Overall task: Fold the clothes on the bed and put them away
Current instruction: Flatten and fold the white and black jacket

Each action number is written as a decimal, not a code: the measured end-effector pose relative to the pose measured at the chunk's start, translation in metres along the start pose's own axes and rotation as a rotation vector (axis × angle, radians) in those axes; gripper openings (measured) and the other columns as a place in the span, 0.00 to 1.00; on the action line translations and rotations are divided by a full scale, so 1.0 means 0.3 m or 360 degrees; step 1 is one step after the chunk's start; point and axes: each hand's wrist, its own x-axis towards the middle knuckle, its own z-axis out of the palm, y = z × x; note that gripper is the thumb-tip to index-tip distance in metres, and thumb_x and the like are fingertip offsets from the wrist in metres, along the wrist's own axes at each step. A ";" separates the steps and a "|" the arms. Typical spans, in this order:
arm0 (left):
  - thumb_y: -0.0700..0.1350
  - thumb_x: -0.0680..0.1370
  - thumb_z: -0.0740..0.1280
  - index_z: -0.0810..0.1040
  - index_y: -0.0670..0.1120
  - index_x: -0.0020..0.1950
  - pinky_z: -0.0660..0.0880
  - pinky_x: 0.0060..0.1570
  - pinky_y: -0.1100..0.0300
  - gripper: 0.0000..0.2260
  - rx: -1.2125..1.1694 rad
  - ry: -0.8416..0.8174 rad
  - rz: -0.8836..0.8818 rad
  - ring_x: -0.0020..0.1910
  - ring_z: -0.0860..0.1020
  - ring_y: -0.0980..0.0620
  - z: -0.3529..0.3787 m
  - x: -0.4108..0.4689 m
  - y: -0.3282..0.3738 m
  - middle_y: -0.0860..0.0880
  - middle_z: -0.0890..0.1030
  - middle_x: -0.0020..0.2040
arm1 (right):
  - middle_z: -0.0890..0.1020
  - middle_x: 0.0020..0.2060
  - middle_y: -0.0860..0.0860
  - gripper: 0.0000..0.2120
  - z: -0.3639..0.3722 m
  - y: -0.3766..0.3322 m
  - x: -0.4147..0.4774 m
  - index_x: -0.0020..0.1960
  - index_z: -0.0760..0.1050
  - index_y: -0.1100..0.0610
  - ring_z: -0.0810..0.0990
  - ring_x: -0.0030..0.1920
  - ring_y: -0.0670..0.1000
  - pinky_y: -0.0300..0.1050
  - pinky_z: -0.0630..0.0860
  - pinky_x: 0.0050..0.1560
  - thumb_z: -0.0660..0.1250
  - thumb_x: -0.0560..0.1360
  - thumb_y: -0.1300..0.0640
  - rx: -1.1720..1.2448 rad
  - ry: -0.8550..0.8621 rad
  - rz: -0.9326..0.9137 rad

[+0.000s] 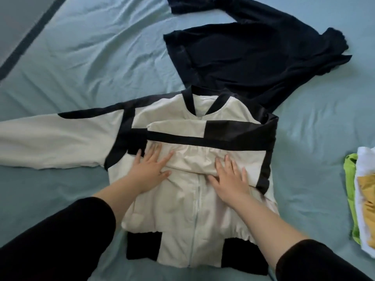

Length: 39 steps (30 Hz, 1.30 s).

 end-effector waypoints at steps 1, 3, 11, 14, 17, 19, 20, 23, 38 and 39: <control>0.63 0.80 0.49 0.35 0.63 0.76 0.39 0.74 0.46 0.30 -0.0025 0.0048 0.0064 0.76 0.34 0.51 -0.008 -0.024 -0.017 0.48 0.36 0.79 | 0.36 0.77 0.48 0.32 -0.001 -0.061 -0.013 0.78 0.36 0.45 0.36 0.77 0.50 0.56 0.36 0.75 0.44 0.79 0.35 0.0047 0.0036 -0.0014; 0.59 0.81 0.52 0.39 0.60 0.78 0.42 0.75 0.49 0.30 -0.0093 0.0103 0.0108 0.77 0.37 0.50 -0.016 -0.095 -0.071 0.49 0.39 0.79 | 0.38 0.78 0.47 0.32 0.003 -0.204 -0.046 0.78 0.38 0.45 0.37 0.77 0.48 0.55 0.36 0.74 0.45 0.79 0.36 0.0114 0.0048 -0.0125; 0.53 0.81 0.59 0.48 0.53 0.80 0.54 0.74 0.54 0.30 -0.0719 0.0176 -0.0435 0.78 0.50 0.48 -0.045 -0.306 -0.484 0.46 0.47 0.80 | 0.42 0.78 0.48 0.30 0.033 -0.833 -0.017 0.78 0.44 0.43 0.41 0.78 0.51 0.55 0.42 0.75 0.48 0.80 0.38 0.0021 0.0002 -0.0467; 0.51 0.82 0.59 0.51 0.50 0.80 0.51 0.74 0.55 0.29 -0.0877 0.0191 -0.0722 0.78 0.48 0.47 -0.052 -0.333 -0.664 0.44 0.47 0.80 | 0.41 0.78 0.48 0.28 0.046 -0.969 0.021 0.77 0.44 0.40 0.39 0.78 0.55 0.60 0.46 0.74 0.49 0.80 0.38 -0.0032 -0.0134 -0.0423; 0.49 0.80 0.63 0.51 0.48 0.79 0.50 0.73 0.56 0.32 -0.1060 0.0492 -0.1112 0.77 0.49 0.43 -0.054 -0.345 -0.816 0.40 0.46 0.79 | 0.37 0.78 0.49 0.27 0.067 -1.035 0.056 0.76 0.42 0.36 0.33 0.76 0.59 0.65 0.48 0.72 0.49 0.81 0.39 -0.0050 -0.0302 -0.0303; 0.47 0.76 0.68 0.52 0.45 0.79 0.55 0.70 0.57 0.36 -0.1423 0.0886 -0.1529 0.74 0.56 0.42 -0.062 -0.351 -0.891 0.39 0.50 0.77 | 0.35 0.77 0.49 0.27 0.078 -1.052 0.076 0.76 0.41 0.35 0.32 0.76 0.60 0.67 0.49 0.71 0.49 0.81 0.40 -0.0117 -0.0353 -0.0265; 0.48 0.74 0.71 0.54 0.43 0.78 0.58 0.68 0.57 0.38 -0.1629 0.1036 -0.1759 0.73 0.60 0.42 -0.067 -0.348 -0.923 0.38 0.55 0.76 | 0.35 0.77 0.49 0.27 0.078 -1.055 0.086 0.76 0.40 0.35 0.32 0.76 0.60 0.67 0.50 0.71 0.49 0.81 0.40 -0.0145 -0.0374 -0.0251; 0.50 0.71 0.75 0.64 0.37 0.70 0.70 0.64 0.52 0.35 -0.2525 0.1191 -0.2231 0.65 0.72 0.42 -0.070 -0.328 -1.007 0.39 0.70 0.69 | 0.36 0.78 0.49 0.27 0.067 -1.055 0.117 0.75 0.40 0.34 0.33 0.76 0.60 0.67 0.51 0.72 0.48 0.81 0.39 -0.0192 -0.0459 -0.0235; 0.42 0.75 0.70 0.75 0.50 0.44 0.73 0.39 0.70 0.05 -0.2524 0.1150 -0.1091 0.43 0.77 0.58 -0.299 -0.359 -0.842 0.57 0.79 0.43 | 0.34 0.77 0.48 0.28 0.053 -1.041 0.169 0.74 0.41 0.32 0.31 0.75 0.60 0.69 0.49 0.71 0.51 0.80 0.38 -0.0137 -0.0606 -0.0246; 0.43 0.75 0.70 0.75 0.49 0.43 0.73 0.37 0.71 0.05 -0.2377 0.1137 -0.0968 0.40 0.77 0.60 -0.318 -0.361 -0.794 0.56 0.79 0.40 | 0.35 0.77 0.48 0.28 0.050 -1.040 0.158 0.75 0.41 0.33 0.31 0.75 0.60 0.68 0.49 0.71 0.51 0.80 0.38 -0.0110 -0.0564 -0.0269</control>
